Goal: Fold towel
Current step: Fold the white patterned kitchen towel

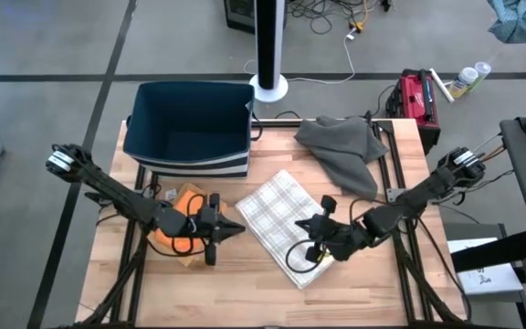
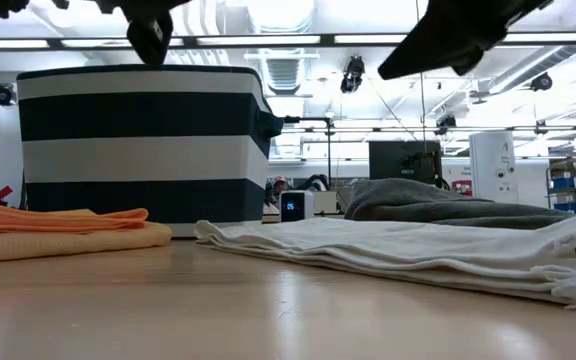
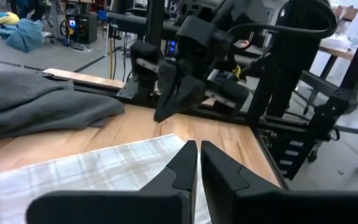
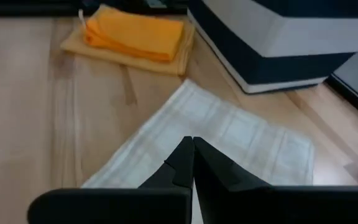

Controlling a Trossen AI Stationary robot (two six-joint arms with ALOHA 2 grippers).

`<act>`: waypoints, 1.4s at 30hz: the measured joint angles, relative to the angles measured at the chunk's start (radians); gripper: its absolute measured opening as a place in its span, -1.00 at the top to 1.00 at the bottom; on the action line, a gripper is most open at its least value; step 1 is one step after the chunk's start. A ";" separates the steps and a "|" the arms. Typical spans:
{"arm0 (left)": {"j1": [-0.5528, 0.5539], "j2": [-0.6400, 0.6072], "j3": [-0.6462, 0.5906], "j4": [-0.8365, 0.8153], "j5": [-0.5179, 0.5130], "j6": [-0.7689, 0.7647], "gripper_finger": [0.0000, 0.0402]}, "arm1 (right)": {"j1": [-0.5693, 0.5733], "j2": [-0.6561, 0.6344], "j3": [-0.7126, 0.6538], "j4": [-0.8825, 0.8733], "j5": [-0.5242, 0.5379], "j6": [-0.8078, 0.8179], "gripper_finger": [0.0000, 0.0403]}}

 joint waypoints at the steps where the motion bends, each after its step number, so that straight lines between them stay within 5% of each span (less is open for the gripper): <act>1: 0.000 0.001 0.007 -0.002 0.000 0.000 0.94 | -0.006 0.000 0.000 0.009 -0.001 -0.017 0.99; 28: 0.003 0.009 0.341 -0.006 0.001 0.004 0.94 | -0.028 0.001 -0.001 0.063 0.009 -0.044 0.99; 42: 0.014 0.009 0.397 -0.251 0.000 -0.079 0.96 | -0.028 0.001 -0.002 0.062 -0.018 -0.016 0.99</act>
